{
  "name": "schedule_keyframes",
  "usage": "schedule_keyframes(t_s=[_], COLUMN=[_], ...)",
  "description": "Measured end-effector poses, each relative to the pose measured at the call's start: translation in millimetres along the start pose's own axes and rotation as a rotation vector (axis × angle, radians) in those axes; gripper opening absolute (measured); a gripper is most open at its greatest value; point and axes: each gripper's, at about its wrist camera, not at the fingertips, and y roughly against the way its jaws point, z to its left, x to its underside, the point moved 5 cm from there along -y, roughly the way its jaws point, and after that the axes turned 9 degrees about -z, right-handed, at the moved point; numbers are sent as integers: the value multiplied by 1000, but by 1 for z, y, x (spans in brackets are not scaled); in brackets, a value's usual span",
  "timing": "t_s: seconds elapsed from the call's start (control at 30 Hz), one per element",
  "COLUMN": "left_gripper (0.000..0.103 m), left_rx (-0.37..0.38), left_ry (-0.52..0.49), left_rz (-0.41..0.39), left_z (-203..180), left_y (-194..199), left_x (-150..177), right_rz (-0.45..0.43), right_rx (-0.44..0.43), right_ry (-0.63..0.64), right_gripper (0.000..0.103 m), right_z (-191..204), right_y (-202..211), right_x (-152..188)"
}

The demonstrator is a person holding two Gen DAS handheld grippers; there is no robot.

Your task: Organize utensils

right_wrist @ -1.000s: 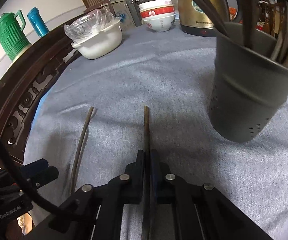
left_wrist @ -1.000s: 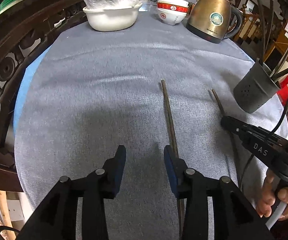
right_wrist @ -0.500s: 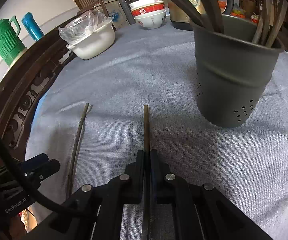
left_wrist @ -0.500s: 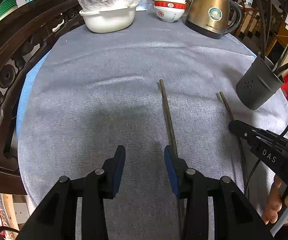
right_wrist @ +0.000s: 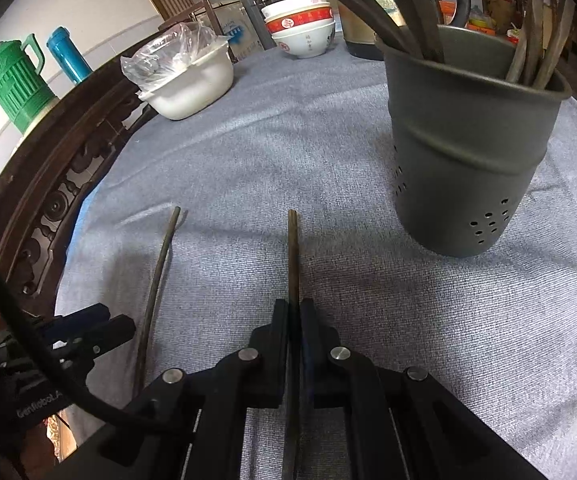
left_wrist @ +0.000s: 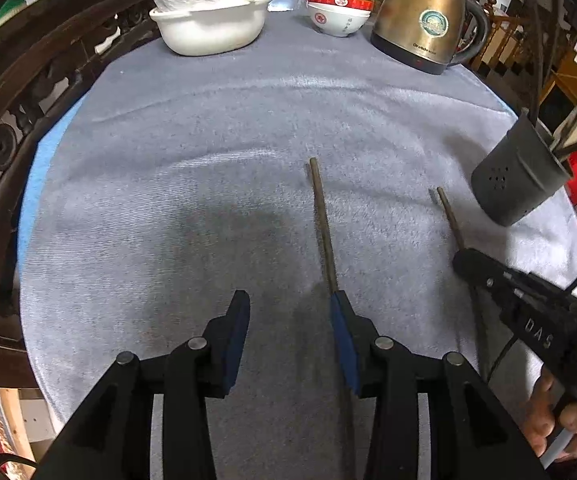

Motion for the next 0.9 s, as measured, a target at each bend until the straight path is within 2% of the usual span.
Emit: schedule_keyframes(t_s=[0.47,0.77,0.9], left_gripper=[40,8,6], left_rx=[89,91,106], left_ry=[62,85,66], left_rz=[58,78,74], left_z=[-12,-13,-16], left_y=[-26,-41,-40], left_x=[-28,-37,-32], right_rz=[-3,0,-2], right_rx=[-52,-48,-38], right_ry=[-30,-34,-30], right_gripper=[8,8,8], right_z=[-5,-5,-3], right_y=[1,1,0], right_x=[0,0,0])
